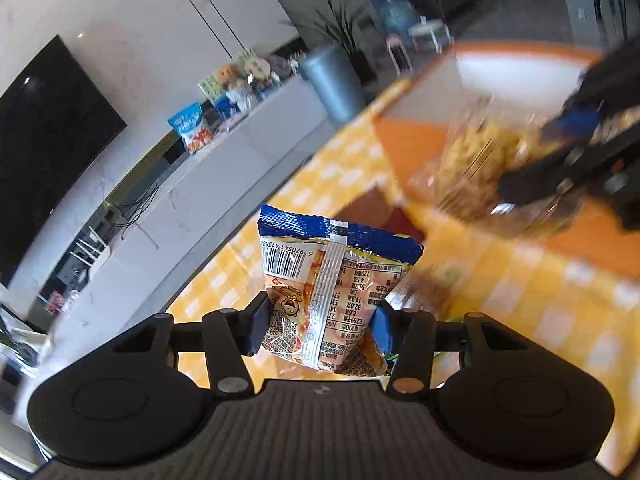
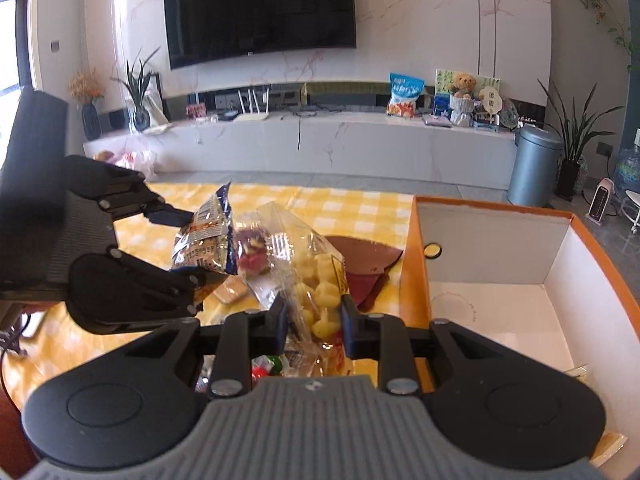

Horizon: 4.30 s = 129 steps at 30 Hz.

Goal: Organize snacks

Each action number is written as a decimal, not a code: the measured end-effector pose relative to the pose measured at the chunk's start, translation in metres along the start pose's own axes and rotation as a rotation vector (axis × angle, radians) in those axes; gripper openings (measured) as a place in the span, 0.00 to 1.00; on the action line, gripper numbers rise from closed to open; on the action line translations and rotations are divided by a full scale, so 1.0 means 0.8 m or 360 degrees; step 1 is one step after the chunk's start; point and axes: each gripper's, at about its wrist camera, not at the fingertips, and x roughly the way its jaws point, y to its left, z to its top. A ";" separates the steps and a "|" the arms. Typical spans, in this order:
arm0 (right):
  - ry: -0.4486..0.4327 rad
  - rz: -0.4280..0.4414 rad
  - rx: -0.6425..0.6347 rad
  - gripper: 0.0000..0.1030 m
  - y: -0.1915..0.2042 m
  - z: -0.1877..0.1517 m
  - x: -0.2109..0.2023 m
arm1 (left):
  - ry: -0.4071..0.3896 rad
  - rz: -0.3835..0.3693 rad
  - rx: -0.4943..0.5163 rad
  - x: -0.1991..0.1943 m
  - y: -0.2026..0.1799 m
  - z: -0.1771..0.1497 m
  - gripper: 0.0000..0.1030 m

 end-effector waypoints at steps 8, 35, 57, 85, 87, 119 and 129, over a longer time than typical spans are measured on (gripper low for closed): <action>-0.0176 -0.0040 0.0100 0.23 -0.028 0.027 -0.063 | -0.0211 -0.0133 -0.0184 -0.063 0.004 0.063 0.57; 0.0242 -0.0089 0.0847 0.23 -0.231 -0.011 -0.031 | 0.0081 -0.0570 0.0313 0.090 -0.142 0.159 0.57; 0.0281 -0.0375 0.0562 0.59 -0.214 0.000 -0.017 | 0.0049 -0.0553 0.0326 0.063 -0.151 0.144 0.81; -0.0150 -0.0233 0.0157 0.72 0.005 -0.031 -0.130 | -0.0082 0.0051 -0.0685 -0.110 -0.031 -0.017 0.88; -0.0146 -0.0210 0.0160 0.72 0.022 -0.041 -0.126 | -0.0061 0.0102 -0.0799 -0.115 -0.023 -0.040 0.88; 0.0352 -0.0140 0.0180 0.54 0.094 -0.101 0.017 | 0.0144 -0.0068 -0.1108 -0.060 -0.001 -0.163 0.76; 0.0353 -0.0137 0.0241 0.53 0.085 -0.075 0.062 | 0.0183 -0.0144 -0.0997 -0.035 0.009 -0.154 0.84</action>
